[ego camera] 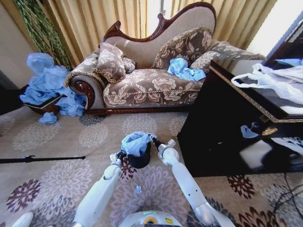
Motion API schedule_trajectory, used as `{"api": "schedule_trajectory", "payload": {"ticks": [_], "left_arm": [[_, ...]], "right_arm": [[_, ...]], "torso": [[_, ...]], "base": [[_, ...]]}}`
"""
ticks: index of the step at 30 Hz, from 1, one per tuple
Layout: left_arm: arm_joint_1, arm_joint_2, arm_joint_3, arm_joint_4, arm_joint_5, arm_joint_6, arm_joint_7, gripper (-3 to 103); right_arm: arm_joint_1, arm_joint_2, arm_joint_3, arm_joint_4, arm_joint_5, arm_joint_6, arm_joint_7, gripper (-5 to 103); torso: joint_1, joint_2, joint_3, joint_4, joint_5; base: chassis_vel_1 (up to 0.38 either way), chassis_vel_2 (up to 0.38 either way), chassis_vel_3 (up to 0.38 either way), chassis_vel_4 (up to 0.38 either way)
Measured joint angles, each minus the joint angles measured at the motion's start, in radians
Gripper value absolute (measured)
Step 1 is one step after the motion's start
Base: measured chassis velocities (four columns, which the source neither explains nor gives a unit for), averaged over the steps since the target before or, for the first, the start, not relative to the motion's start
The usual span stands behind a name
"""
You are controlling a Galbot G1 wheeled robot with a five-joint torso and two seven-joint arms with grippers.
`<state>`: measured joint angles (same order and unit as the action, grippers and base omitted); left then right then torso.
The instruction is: Place a garbage bag over the trash bin.
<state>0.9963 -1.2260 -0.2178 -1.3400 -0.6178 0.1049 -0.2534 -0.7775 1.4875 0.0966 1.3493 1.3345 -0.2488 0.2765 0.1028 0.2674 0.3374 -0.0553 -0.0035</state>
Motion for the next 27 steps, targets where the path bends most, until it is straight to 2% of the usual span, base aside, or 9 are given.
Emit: {"api": "schedule_trajectory", "payload": {"ticks": [3,5,6,8,10,16,23,27], "left_arm": [[0.000,0.000,0.000,0.005,0.001,-0.001,0.000,0],[0.000,0.001,0.000,0.005,0.001,-0.001,0.000,0],[0.000,0.001,0.000,0.006,0.001,-0.002,0.000,0],[0.000,0.000,0.000,0.008,0.002,-0.002,0.000,0],[0.002,-0.002,0.000,0.009,0.004,-0.003,0.000,0],[0.008,-0.007,0.002,0.011,0.009,-0.004,0.000,0],[0.028,-0.013,0.001,-0.007,0.022,-0.005,-0.001,0],[0.053,-0.013,-0.002,-0.039,0.029,-0.005,-0.006,0]], "right_arm": [[-0.002,-0.005,-0.012,0.000,-0.028,0.002,-0.012,21],[-0.002,-0.007,-0.014,0.000,-0.032,0.003,-0.013,21],[-0.004,-0.014,-0.019,0.003,-0.041,0.005,-0.017,11],[-0.005,-0.018,-0.021,0.006,-0.044,0.005,-0.019,11],[-0.008,-0.027,-0.024,0.013,-0.049,0.007,-0.021,1],[-0.012,-0.035,-0.024,0.026,-0.058,0.008,-0.021,-2],[-0.026,-0.079,-0.065,0.047,-0.210,0.022,-0.037,-2],[-0.038,-0.111,-0.094,0.084,-0.240,0.014,-0.012,-1]], "torso": [[0.000,0.000,0.000,0.0001,0.0000],[0.000,0.000,0.000,0.0002,0.0000],[0.000,0.000,0.000,0.0001,0.0000],[0.000,0.000,0.000,0.0001,0.0000],[0.000,0.000,0.000,0.0000,0.0000],[0.000,0.000,0.000,0.0001,0.0001],[0.000,0.000,0.000,0.0000,0.0001],[0.000,0.000,0.000,0.0000,0.0001]], "base": [[0.000,0.000,0.000,0.000],[0.000,0.000,0.000,0.000],[0.000,0.000,0.000,0.000],[0.000,0.000,0.000,0.000],[0.000,0.000,0.000,0.000],[0.000,0.000,0.000,0.000],[0.000,0.000,0.000,0.000],[0.000,0.000,0.000,0.000]]}}
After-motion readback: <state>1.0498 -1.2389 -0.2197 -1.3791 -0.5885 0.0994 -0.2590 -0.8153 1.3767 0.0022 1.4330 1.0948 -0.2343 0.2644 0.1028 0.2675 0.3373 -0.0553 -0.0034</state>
